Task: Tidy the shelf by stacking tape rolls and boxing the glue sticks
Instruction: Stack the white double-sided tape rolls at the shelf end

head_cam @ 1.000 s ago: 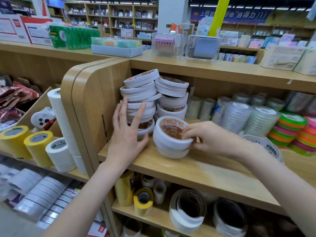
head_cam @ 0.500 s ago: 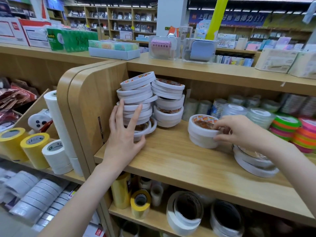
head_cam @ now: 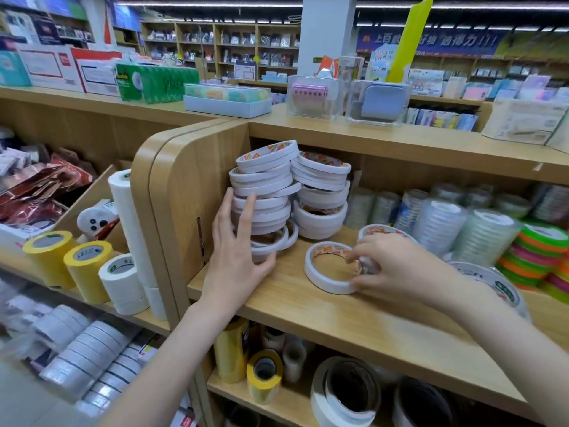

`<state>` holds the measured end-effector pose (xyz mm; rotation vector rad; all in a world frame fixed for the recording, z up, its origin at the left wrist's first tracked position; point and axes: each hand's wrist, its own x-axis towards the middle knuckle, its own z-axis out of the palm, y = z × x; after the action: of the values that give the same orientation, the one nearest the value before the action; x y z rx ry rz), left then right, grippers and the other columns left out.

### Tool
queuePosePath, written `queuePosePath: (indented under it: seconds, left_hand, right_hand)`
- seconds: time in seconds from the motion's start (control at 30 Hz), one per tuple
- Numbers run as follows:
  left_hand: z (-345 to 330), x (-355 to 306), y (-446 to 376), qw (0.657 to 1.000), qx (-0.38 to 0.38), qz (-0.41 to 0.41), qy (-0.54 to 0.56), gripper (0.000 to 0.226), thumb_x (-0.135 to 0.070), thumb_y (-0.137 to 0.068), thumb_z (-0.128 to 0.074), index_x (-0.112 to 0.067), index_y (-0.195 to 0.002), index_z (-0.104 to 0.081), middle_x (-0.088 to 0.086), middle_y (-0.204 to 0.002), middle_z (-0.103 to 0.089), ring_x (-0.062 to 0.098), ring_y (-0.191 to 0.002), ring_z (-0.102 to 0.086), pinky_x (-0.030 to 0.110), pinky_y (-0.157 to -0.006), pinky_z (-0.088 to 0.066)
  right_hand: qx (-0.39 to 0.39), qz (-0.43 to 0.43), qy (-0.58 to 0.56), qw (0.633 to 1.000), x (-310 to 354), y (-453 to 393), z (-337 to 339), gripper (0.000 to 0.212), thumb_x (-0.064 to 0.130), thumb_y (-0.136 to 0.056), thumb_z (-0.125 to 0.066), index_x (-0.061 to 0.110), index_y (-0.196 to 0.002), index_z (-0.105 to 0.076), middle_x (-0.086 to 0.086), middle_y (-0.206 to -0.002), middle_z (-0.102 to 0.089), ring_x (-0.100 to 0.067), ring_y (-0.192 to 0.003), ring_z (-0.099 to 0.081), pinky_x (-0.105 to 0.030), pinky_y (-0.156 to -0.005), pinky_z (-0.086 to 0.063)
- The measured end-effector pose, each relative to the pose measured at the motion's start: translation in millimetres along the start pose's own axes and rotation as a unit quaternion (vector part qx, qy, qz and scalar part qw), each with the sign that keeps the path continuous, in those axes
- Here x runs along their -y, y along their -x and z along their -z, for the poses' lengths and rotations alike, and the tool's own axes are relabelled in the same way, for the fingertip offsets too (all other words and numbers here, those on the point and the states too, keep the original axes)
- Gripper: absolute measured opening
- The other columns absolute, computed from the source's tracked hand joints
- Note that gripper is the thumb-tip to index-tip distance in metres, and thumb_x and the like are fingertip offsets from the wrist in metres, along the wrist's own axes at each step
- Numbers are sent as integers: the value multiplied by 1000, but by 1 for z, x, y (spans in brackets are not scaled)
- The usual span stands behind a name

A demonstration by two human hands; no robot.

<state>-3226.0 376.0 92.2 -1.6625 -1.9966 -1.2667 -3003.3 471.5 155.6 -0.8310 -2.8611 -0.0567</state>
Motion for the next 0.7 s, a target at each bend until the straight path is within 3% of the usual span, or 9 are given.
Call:
queuePosePath:
  seconds: [0.1,0.2,0.3,0.4,0.57,0.7]
  left_hand:
    - [-1,0,-1,1000,-4,-3,8,104,-22,-74,-76,-47,-140,0,-11,-151,6,18,-141,-2,29,-105,-9]
    - [-1,3,-1,1000,1,-2,27,105,-23,-75,-76,-46,-141,2,-14,-152,9,7,-140,4,27,-107,-6]
    - [-1,6,-2,998,2,2,69,105,-26,-76,-75,-39,-145,3,-13,-153,11,5,-142,5,23,-110,-6]
    - [0,7,-3,995,0,29,92,105,-26,-77,-74,-31,-146,5,-10,-154,9,3,-142,3,27,-114,-13]
    - [-2,9,-3,997,6,28,70,101,-31,-79,-71,-25,-147,5,-13,-154,7,-7,-138,6,6,-109,0]
    - [-1,10,-4,998,11,25,59,100,-31,-79,-71,-27,-146,3,-11,-154,3,-3,-139,2,4,-107,2]
  right_hand:
    - [-145,47,-75,986,4,-19,38,26,28,-78,-70,16,-101,-67,11,-85,-56,3,-65,-46,-21,-64,-37]
    - [-198,80,-105,971,17,-54,68,35,18,-86,-60,18,-121,-55,12,-113,-49,3,-72,-49,-10,-68,-36]
    - [-156,127,-99,975,32,-92,74,38,14,-90,-56,17,-128,-49,8,-123,-47,-2,-75,-50,-11,-73,-35]
    - [-118,124,-37,985,39,-118,73,30,15,-90,-56,13,-120,-55,0,-111,-55,-9,-81,-46,-19,-74,-33]
    - [-102,115,-77,985,44,-132,84,21,18,-86,-63,13,-107,-62,7,-88,-55,4,-71,-49,-2,-59,-33]
    - [-5,130,-35,991,51,-133,86,25,21,-88,-60,14,-112,-60,8,-94,-54,-9,-85,-52,-16,-63,-33]
